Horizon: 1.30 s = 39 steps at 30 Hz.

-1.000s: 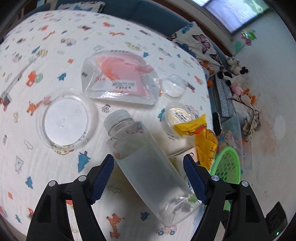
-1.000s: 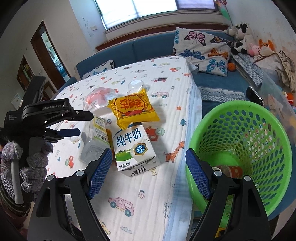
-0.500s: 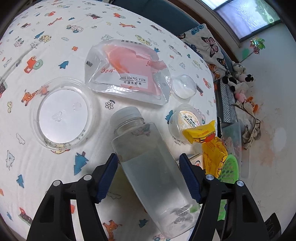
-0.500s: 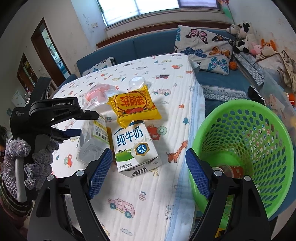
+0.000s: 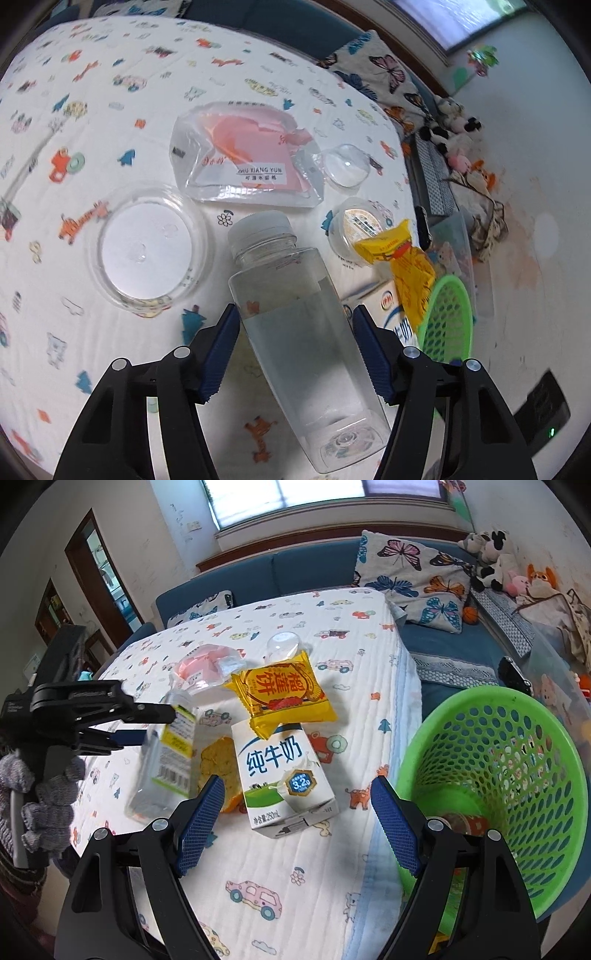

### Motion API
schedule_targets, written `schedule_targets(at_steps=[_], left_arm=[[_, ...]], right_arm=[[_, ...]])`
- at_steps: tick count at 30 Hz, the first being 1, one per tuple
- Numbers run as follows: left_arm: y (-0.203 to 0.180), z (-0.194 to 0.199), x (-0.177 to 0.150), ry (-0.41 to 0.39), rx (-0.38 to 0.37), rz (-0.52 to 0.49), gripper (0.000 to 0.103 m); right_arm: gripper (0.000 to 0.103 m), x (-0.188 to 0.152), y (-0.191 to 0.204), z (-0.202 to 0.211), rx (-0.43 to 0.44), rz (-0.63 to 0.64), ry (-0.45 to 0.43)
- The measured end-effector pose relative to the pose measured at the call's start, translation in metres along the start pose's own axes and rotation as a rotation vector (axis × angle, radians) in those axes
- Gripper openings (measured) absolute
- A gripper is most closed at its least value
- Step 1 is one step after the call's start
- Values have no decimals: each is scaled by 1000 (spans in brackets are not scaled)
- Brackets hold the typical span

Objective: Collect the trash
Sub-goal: 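Close the left gripper around the clear plastic bottle, then grasp the bread slice with the right gripper while the left gripper holds the bottle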

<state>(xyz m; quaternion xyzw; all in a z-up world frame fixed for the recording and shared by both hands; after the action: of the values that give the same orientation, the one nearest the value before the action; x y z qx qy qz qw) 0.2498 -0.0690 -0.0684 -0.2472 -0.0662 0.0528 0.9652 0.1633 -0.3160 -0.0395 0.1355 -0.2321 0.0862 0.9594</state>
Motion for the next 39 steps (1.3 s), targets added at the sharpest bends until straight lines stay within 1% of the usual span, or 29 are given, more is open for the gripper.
schedule_targets(at_steps=[4,11,15,21,25,29,32,34,39], left_arm=[[2,13,-5,-9,25,-58,61],[8,31,-12,-23,28,-123,61],[10,38,-15,-33,34,-159,61],[14,44,-18,-38,37,-186,60],[16,49,-19,-42,32,-204,60],[19,53,-18,-48,35,-218,60],[21,55,-17,-48,37,-225,60],[23,56,-17,-46,34,-229,60],[27,56,-17,-44,35,-231,60]], right_arm=[[77,0,13,-6,16,28,13],[70,-5,44,-16,51,71,33],[68,-14,62,-24,37,110,55],[66,-22,73,-49,56,90,105],[66,-23,76,-66,30,66,129],[65,-22,80,-78,10,45,134],[65,-19,85,-86,-46,50,122],[65,-17,87,-92,-63,43,117],[65,-10,90,-100,-127,23,76]])
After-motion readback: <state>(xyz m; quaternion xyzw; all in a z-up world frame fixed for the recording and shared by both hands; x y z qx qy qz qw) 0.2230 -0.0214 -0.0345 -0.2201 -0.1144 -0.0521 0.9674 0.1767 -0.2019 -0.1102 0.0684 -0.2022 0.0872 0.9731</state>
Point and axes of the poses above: each gripper's, at about its wrist camera, not at the fingertips, and z roughly against the way its jaws point, y to its left, x to its top, the point moved 2 cm from there along -z, roughly the way its jaws point, and after that the axes turned 12 degrees about y, right-handed, at the moved point
